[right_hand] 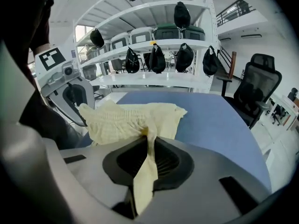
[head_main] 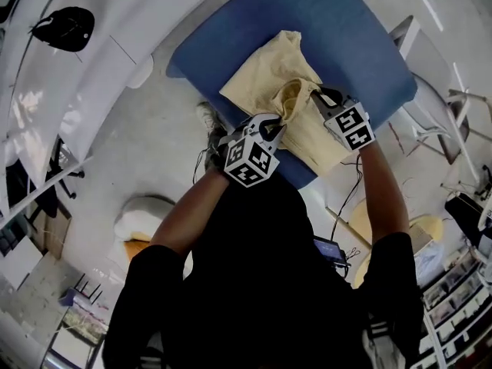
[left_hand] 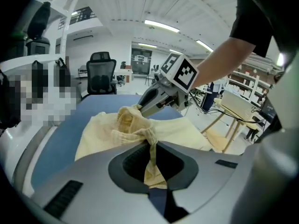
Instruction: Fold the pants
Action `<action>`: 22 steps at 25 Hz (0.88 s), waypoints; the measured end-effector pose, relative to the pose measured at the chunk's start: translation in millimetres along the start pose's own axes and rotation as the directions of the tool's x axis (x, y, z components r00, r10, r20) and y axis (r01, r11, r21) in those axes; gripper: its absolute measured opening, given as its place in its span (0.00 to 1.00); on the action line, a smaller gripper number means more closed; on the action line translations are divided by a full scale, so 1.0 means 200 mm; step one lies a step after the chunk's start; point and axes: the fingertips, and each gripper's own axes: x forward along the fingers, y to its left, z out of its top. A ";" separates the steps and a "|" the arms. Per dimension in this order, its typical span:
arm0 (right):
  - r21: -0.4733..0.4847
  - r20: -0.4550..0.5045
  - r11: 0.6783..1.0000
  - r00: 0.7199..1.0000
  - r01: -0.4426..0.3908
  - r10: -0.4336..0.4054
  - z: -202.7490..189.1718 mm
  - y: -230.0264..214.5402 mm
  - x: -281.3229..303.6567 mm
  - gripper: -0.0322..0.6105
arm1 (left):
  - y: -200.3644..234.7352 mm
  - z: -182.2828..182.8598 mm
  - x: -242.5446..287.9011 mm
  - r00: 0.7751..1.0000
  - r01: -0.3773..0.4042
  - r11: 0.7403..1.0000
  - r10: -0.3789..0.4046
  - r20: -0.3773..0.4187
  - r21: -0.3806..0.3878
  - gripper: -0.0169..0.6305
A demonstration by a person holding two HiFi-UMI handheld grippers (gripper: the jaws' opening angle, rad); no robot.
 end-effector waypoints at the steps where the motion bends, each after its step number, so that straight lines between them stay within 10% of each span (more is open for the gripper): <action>1: 0.003 -0.010 1.000 1.000 0.004 -0.003 -0.04 0.00 -0.02 0.11 | -0.04 -0.01 0.03 1.000 0.012 1.000 -0.012 -0.021 0.011 0.09; 8: -0.031 -0.105 1.000 0.994 0.004 -0.007 -0.30 0.01 -0.08 0.22 | -0.28 -0.11 0.18 0.983 0.082 0.982 -0.051 -0.178 0.172 0.20; 13: 0.032 -0.158 0.998 0.986 0.059 -0.053 -0.49 -0.04 -0.21 0.25 | -0.53 -0.17 0.24 0.960 0.214 0.871 -0.103 -0.262 0.442 0.34; 22: 0.113 -0.027 0.988 0.995 0.103 -0.101 -0.41 -0.02 -0.31 0.24 | -0.50 -0.20 0.26 0.942 0.231 0.915 -0.125 -0.312 0.330 0.42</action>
